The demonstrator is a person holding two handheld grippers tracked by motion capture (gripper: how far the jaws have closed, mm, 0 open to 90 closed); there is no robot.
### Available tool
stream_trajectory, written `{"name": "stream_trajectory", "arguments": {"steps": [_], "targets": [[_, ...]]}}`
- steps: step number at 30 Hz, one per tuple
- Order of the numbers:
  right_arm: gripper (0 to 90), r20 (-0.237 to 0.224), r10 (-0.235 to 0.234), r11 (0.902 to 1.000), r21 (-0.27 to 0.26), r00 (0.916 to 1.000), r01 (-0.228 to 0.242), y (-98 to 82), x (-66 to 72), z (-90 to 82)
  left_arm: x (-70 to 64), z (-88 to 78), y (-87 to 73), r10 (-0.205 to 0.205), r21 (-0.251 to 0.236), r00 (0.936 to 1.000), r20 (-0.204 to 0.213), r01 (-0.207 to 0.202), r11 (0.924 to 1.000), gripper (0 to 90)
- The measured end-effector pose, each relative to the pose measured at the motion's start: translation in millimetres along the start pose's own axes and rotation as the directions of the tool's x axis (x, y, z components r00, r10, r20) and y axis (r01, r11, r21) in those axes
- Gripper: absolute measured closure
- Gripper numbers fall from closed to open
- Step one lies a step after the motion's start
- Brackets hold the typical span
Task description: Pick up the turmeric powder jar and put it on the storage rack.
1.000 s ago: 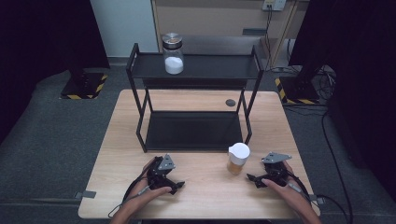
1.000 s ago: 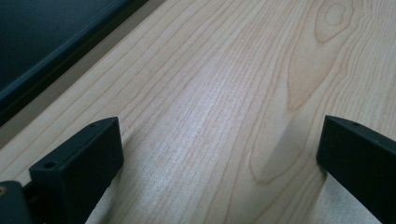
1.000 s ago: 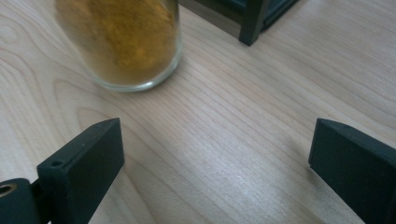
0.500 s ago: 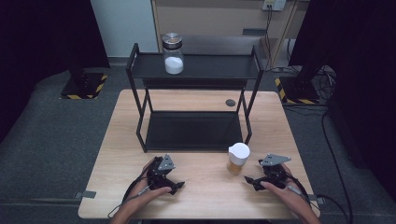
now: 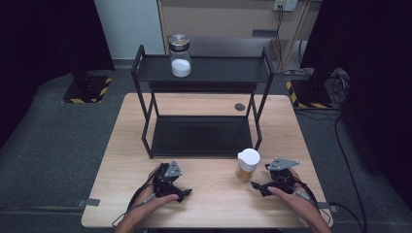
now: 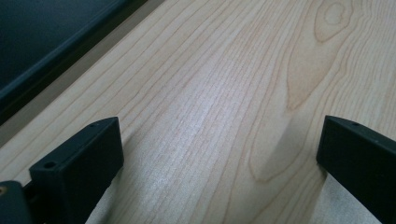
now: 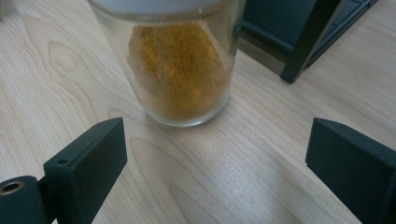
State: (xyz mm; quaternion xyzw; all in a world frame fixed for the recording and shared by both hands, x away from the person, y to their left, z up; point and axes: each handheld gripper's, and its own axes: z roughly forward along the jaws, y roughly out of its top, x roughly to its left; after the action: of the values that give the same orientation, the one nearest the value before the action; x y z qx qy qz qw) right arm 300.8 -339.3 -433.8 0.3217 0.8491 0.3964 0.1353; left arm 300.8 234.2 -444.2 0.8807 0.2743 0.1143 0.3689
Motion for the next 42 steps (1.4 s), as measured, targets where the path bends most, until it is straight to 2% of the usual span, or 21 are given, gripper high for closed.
{"name": "stream_trajectory", "arguments": {"steps": [14,31,42], "targets": [[9.0,-0.013,-0.032,0.9994,-0.013,0.9994,0.032,12.6,3.9,4.8,-0.1,-0.2,0.0,0.001,0.001,1.0000,0.001,-0.001,1.0000,0.0],[14.3,-0.052,-0.014,0.9984,-0.056,0.9986,0.011,25.6,-2.3,11.7,-0.1,-0.2,-0.1,0.000,0.000,1.0000,0.001,0.000,1.0000,0.0],[20.3,-0.056,-0.023,0.9970,-0.075,0.9981,0.019,30.9,-1.0,15.2,-0.1,-0.2,-0.1,0.000,0.001,1.0000,0.001,0.000,1.0000,0.0]]}}
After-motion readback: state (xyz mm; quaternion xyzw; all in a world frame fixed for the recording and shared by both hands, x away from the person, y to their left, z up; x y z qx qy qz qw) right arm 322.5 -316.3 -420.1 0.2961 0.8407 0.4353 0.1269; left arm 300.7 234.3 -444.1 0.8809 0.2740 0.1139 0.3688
